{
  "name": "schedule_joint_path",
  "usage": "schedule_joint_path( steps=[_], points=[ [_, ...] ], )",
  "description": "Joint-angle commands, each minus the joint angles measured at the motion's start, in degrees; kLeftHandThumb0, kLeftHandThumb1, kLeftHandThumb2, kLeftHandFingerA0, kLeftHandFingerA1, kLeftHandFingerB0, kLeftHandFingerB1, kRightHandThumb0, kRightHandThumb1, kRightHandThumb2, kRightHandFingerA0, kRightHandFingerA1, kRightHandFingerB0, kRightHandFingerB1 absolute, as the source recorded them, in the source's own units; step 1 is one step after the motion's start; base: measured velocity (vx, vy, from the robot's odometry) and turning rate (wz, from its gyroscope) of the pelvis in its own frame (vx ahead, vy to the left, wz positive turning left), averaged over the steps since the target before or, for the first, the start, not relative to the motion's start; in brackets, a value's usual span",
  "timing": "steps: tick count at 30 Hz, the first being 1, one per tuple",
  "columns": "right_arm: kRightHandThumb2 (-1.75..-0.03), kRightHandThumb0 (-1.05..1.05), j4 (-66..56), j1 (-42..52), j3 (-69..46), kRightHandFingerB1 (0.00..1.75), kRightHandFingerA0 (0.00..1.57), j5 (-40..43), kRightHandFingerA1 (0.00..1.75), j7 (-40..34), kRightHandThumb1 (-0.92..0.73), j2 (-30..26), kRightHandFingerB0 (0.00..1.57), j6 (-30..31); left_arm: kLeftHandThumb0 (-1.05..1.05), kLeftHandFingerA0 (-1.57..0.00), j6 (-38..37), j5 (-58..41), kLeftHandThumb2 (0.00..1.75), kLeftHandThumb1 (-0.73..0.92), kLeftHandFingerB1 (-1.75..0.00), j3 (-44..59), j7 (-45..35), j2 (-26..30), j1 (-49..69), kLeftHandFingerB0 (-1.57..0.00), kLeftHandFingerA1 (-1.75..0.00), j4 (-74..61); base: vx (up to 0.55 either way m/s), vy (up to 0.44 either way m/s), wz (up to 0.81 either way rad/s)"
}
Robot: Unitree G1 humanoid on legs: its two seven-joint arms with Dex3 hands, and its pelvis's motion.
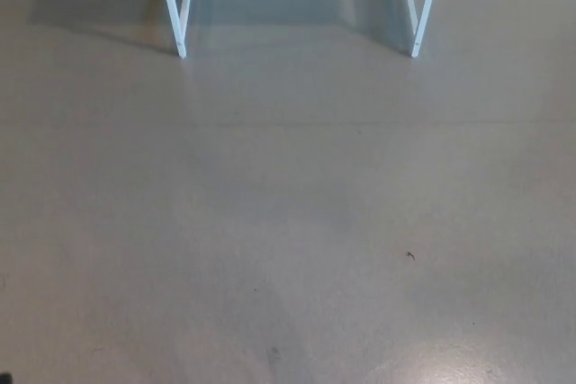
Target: The robot walks towards a desk on which an air pump is kept in the middle. It lifts it up and holds it with its left hand and uses its right hand to compress it by pushing its handle inwards.
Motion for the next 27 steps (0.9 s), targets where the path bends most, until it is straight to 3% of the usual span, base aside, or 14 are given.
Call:
schedule_joint_path(
  steps=[1,2,4,5,8,9,11,12,16,18,19,20,24,27],
  points=[
    [-0.94,-0.12,-3.4,0.5,-5.5,0.49,0.43,10.0,0.61,4.2,-0.5,1.0,0.17,2.3,-0.05,-0.3,-2.5,-10.6,0.94,0.48,-0.52,7.2,-7.3,0.4,-1.0,-0.21,-0.58,-0.3,0.08,0.104,0.32],
    [-0.94,-0.14,-3.3,0.7,-5.7,0.49,0.45,9.9,0.62,4.4,-0.5,1.2,0.17,2.0,-0.1,-0.36,-2.3,-10.4,0.6,0.68,-0.34,7.3,-7.6,0.4,-1.0,-0.3,-0.43,-0.3,0.07,0.095,-0.11],
    [-0.93,-0.14,-3.3,0.7,-6.0,0.5,0.5,9.9,0.64,4.3,-0.48,1.4,0.19,1.9,-0.11,-0.36,-2.5,-9.9,0.6,0.67,-0.34,7.2,-8.2,0.4,-0.7,-0.3,-0.42,-0.5,0.08,0.059,-0.06],
    [-0.92,-0.14,-3.2,0.7,-6.5,0.5,0.48,10.3,0.63,4.6,-0.47,1.5,0.18,2.0,-0.07,-0.29,-2.8,-9.5,0.93,0.47,-0.51,7.2,-8.2,0.5,-0.6,-0.19,-0.57,-0.3,0.1,0.083,-0.06],
    [-0.91,-0.14,-3.3,0.8,-6.8,0.5,0.48,10.9,0.63,5.1,-0.46,1.6,0.18,2.2,-0.12,-0.37,-2.9,-9.5,0.6,0.66,-0.34,7.1,-8.6,0.6,-0.4,-0.31,-0.42,-0.2,0.13,0.144,-0.13],
    [-0.93,-0.14,-4.1,1.1,-6.8,0.5,0.5,10.9,0.64,4.7,-0.48,1.8,0.18,2.7,-0.07,-0.29,-2.8,-9.8,0.93,0.47,-0.51,7.3,-8.7,0.6,-0.5,-0.19,-0.57,-0.1,0.17,0.253,-0.26],
    [-0.92,-0.14,-4.5,1.3,-6.6,0.5,0.51,11.0,0.64,4.4,-0.47,1.8,0.19,2.8,-0.12,-0.38,-2.9,-9.9,0.6,0.66,-0.35,7.3,-9.1,0.8,-0.6,-0.31,-0.42,0.3,0.19,0.317,0.15],
    [-0.92,-0.15,-4.9,1.4,-6.6,0.5,0.5,11.1,0.64,4.5,-0.48,1.8,0.18,3.1,-0.07,-0.3,-2.8,-10.1,0.93,0.47,-0.51,7.4,-8.9,0.7,-0.7,-0.19,-0.57,0.3,0.27,0.454,-0.55],
    [-0.93,-0.14,-5.2,1.3,-6.4,0.5,0.47,11.5,0.62,4.6,-0.49,1.6,0.18,3.6,-0.07,-0.31,-2.5,-10.4,0.93,0.47,-0.51,7.1,-8.6,0.9,-1.1,-0.2,-0.58,0.3,0.23,0.339,0.1],
    [-0.59,-0.18,-5.4,1.3,-6.3,0.32,0.61,11.7,0.46,4.6,-0.66,1.6,0.31,3.5,-0.07,-0.3,-2.7,-10.4,0.93,0.48,-0.51,6.7,-8.7,0.8,-0.8,-0.19,-0.58,-0.3,0.25,0.164,0.07],
    [-0.58,-0.18,-5.4,1.2,-6.4,0.32,0.6,11.9,0.46,4.5,-0.63,1.8,0.31,3.7,-0.09,-0.42,-2.5,-10.6,0.59,0.67,-0.34,6.7,-8.6,0.9,-0.9,-0.33,-0.44,-0.5,0.23,0.06,0.07],
    [-0.91,-0.14,-5.2,1.1,-6.3,0.5,0.47,12.0,0.63,4.6,-0.46,1.7,0.18,3.6,-0.09,-0.43,-2.5,-10.7,0.59,0.67,-0.34,6.7,-8.6,0.9,-0.9,-0.34,-0.44,-0.5,0.26,0.019,0.1],
    [-0.92,-0.14,-4.8,1.2,-5.9,0.49,0.44,11.4,0.61,4.3,-0.47,1.5,0.18,3.1,-0.09,-0.42,-2.8,-10.7,0.59,0.68,-0.35,6.4,-8.7,1.0,-0.9,-0.34,-0.45,-0.3,0.26,-0.031,0.11],
    [-0.59,-0.17,-5.4,1.5,-5.8,0.32,0.59,11.5,0.46,4.2,-0.67,1.7,0.32,3.1,-0.1,-0.41,-2.7,-10.8,0.59,0.68,-0.34,6.1,-9.2,1.1,-0.9,-0.33,-0.44,-0.2,0.3,-0.117,0.17]
  ],
)
